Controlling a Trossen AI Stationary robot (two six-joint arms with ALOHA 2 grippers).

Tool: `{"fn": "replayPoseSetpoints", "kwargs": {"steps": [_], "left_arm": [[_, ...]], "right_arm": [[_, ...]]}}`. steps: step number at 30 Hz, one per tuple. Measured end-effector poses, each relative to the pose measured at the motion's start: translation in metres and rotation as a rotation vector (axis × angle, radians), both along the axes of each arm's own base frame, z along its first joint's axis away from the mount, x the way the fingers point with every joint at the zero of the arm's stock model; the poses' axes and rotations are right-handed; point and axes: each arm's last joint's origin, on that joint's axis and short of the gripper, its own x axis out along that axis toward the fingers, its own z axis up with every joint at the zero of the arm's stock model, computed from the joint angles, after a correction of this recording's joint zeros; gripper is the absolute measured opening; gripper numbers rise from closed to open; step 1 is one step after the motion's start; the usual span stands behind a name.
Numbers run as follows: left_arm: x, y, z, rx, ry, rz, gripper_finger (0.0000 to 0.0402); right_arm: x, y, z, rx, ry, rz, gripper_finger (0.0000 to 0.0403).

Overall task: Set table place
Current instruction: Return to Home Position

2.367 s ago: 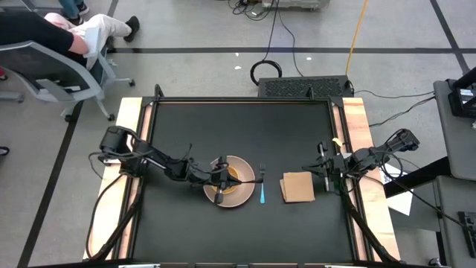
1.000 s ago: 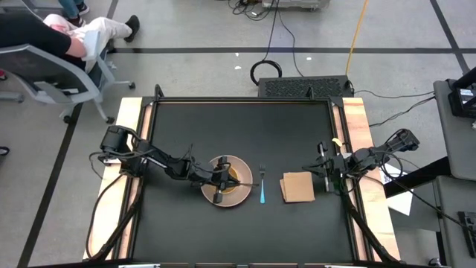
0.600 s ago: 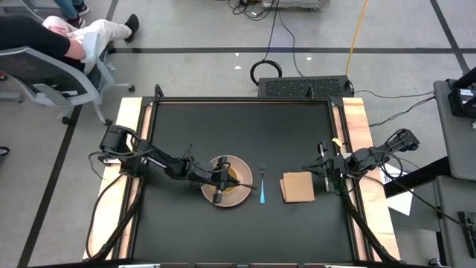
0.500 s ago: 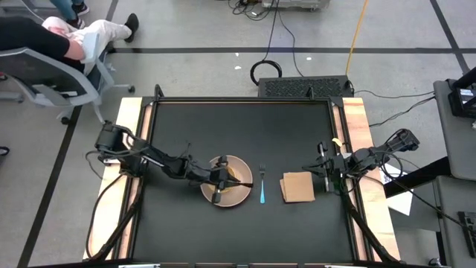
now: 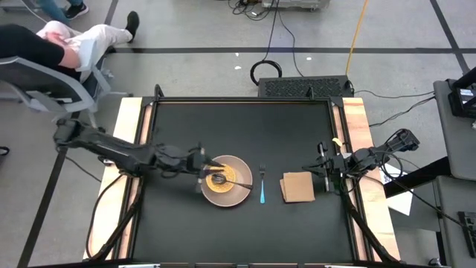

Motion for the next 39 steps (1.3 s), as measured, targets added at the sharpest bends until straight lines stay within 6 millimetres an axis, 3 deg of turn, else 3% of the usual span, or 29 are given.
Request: {"fn": "replayPoseSetpoints", "kwargs": {"steps": [6,13,17,26,32,39], "left_arm": [[-0.043,0.008,0.029,0.07,0.0,0.063,0.0008],[-0.077,0.019,0.046,0.067,-0.093,0.19,0.0003],[-0.089,0.023,0.028,0.07,-0.122,0.177,0.0002],[-0.119,0.046,-0.02,-0.017,-0.271,0.328,0.0001],[-0.129,0.052,-0.045,-0.072,-0.26,0.272,0.0001],[-0.136,0.049,-0.053,-0.081,-0.225,0.253,0.0001]], "right_arm": [[0.0,0.0,0.0,0.0,0.0,0.0,0.0],[0.0,0.0,0.0,0.0,0.0,0.0,0.0],[0.0,0.0,0.0,0.0,0.0,0.0,0.0],[0.0,0.0,0.0,0.0,0.001,0.0,0.0],[0.0,0.0,0.0,-0.001,0.002,0.0,0.0],[0.0,0.0,0.001,0.014,-0.004,0.001,0.0]]}}
